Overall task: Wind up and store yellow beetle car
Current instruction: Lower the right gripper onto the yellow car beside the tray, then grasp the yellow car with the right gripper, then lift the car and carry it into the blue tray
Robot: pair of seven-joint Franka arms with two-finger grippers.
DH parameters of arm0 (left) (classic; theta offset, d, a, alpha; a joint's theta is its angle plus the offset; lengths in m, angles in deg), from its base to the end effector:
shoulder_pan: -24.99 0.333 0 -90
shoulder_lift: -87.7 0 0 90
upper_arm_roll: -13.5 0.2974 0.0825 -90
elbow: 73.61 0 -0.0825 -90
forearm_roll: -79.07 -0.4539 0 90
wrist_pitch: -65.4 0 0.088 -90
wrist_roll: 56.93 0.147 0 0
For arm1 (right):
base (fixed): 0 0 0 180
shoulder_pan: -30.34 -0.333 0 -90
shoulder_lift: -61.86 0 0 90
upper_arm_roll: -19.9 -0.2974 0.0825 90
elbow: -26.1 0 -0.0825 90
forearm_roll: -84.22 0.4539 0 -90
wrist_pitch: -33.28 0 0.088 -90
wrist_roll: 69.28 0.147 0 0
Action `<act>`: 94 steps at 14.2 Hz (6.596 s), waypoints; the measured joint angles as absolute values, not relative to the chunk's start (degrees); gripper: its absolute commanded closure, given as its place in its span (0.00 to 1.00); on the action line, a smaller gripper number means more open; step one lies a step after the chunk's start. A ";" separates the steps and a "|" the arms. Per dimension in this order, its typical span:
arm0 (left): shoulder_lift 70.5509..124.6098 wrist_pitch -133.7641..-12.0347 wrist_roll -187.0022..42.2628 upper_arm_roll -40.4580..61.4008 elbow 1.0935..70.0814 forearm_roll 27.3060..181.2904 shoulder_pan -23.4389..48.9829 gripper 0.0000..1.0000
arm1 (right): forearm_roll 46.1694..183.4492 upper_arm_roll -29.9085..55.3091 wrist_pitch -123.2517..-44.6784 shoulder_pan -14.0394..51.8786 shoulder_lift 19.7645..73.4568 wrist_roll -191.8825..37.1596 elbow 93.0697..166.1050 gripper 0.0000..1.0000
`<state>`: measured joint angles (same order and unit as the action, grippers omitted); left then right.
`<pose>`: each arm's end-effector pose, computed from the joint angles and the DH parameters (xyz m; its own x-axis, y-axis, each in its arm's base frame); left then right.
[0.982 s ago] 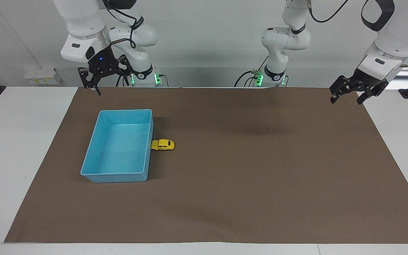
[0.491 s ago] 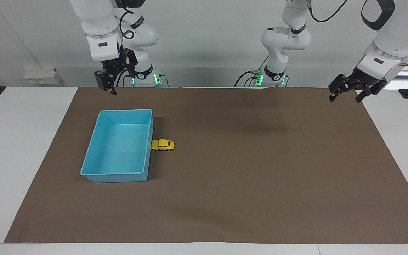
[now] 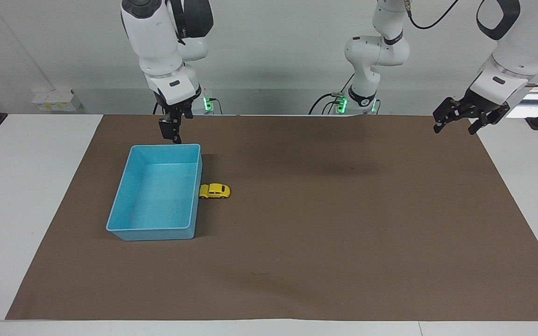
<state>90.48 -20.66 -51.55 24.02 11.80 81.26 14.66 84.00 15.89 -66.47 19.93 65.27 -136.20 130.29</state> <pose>0.6302 -0.0060 0.5732 0.9951 -0.0929 -0.0334 -0.0918 -0.9952 0.0326 0.5921 0.1523 0.4823 0.1499 0.9886 -0.0144 0.9886 -0.1501 -0.0136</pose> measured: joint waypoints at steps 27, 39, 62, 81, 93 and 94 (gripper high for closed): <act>90.48 -20.53 -51.55 23.93 11.79 81.26 14.66 0.00 | 79.77 15.94 -103.10 16.25 47.38 -142.12 147.45 1.00; 90.48 -20.52 -51.55 23.93 11.79 81.26 14.66 0.00 | 79.60 15.96 -97.10 13.93 47.39 -141.00 141.11 1.00; 90.48 -20.51 -51.55 23.93 11.79 81.26 14.66 0.00 | 79.58 17.18 -78.81 15.89 52.31 -138.72 129.76 1.00; 90.48 -20.51 -51.55 23.93 11.79 81.26 14.66 0.00 | 79.53 17.46 -92.88 30.96 57.51 -155.38 150.09 1.00; 90.47 -20.51 -51.55 23.93 11.79 81.26 14.66 0.00 | 78.04 17.38 -102.46 30.90 54.13 -155.83 155.12 0.00; 90.48 -20.51 -51.55 23.93 11.79 81.26 14.66 0.00 | 78.03 17.38 -102.48 30.90 54.06 -155.85 155.08 0.00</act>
<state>90.48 -20.51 -51.55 23.93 11.79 81.26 14.66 78.03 17.38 -102.48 30.90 54.06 -155.85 155.08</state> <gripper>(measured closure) 0.000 0.489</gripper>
